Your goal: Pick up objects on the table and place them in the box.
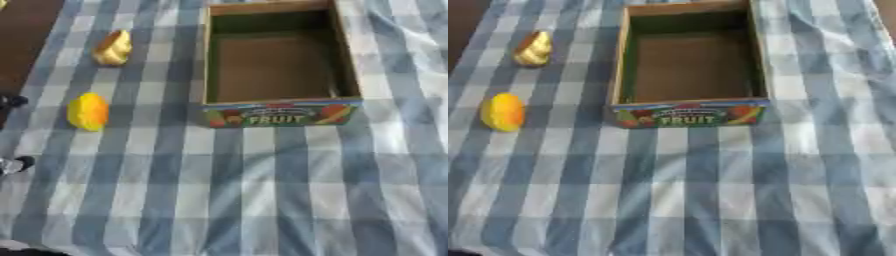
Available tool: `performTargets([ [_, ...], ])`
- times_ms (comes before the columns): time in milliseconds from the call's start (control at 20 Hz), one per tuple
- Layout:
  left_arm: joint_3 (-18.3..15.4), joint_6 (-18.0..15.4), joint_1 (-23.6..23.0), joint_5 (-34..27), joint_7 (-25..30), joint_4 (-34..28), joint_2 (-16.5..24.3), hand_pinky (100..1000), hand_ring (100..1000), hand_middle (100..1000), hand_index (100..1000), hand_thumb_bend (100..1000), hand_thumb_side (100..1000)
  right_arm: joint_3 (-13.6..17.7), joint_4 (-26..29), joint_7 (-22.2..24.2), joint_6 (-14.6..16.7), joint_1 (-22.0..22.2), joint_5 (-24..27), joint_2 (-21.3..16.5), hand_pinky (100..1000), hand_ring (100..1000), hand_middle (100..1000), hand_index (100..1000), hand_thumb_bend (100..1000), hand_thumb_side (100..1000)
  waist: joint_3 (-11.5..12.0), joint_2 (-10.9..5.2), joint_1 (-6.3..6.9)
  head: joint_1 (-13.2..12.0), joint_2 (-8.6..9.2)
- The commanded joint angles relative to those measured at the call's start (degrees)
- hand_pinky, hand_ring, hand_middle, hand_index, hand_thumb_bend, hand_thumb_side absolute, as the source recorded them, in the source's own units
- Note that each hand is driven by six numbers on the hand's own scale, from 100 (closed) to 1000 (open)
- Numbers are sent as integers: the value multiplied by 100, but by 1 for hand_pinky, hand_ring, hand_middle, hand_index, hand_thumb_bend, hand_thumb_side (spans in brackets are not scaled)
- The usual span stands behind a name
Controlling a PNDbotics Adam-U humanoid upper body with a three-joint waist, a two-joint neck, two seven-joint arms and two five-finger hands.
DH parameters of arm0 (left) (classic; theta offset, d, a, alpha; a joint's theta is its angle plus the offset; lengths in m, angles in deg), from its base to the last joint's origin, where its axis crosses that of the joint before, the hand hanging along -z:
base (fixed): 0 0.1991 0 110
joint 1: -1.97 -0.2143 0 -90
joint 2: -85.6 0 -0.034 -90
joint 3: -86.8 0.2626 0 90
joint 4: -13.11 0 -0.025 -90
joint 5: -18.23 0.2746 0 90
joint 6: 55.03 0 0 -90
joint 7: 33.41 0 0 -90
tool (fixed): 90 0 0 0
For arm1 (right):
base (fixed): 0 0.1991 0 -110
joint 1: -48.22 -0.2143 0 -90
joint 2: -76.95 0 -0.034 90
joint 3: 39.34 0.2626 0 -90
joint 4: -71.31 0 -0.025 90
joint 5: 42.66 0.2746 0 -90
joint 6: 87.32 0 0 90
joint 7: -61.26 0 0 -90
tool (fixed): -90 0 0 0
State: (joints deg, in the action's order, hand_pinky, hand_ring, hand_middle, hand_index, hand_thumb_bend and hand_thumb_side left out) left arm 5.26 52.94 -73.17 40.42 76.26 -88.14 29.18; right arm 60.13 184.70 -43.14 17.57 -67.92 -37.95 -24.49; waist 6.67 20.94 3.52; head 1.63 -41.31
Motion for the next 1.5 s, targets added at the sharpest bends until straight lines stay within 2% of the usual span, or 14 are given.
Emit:
performTargets([
  [50,58,-158,204,-169,-96,119,32,831,856,834,934,507,100,18,120,30,-15,-38,55,-58,783,882,719,762,100,647,-6,-109,12,-35,3],
  [400,325,-188,815,-67,-1,785,-290,822,845,823,939,520,100,-7,120,73,-28,-59,91,-14,783,883,718,761,100,648,-75,-101,31,-111,26],
  [650,474,-346,1235,-73,61,1307,-620,818,841,821,943,488,100,-27,120,108,-41,-75,124,23,783,883,718,760,100,649,-118,-78,42,-158,68],
  [1100,551,-506,1784,-58,-2,1623,-1022,814,837,823,947,463,100,-81,120,190,-66,-103,180,73,782,885,715,758,100,649,-174,-61,55,-212,115],
  [1300,658,-466,1947,159,363,1796,-1089,798,816,775,904,467,100,-101,120,214,-69,-120,207,91,782,885,713,757,100,650,-220,-55,78,-240,111],
  [1500,717,-336,2007,741,904,1975,-1118,786,799,753,887,523,100,-106,120,208,-57,-118,237,101,781,882,711,757,100,651,-244,-54,97,-267,88],
])
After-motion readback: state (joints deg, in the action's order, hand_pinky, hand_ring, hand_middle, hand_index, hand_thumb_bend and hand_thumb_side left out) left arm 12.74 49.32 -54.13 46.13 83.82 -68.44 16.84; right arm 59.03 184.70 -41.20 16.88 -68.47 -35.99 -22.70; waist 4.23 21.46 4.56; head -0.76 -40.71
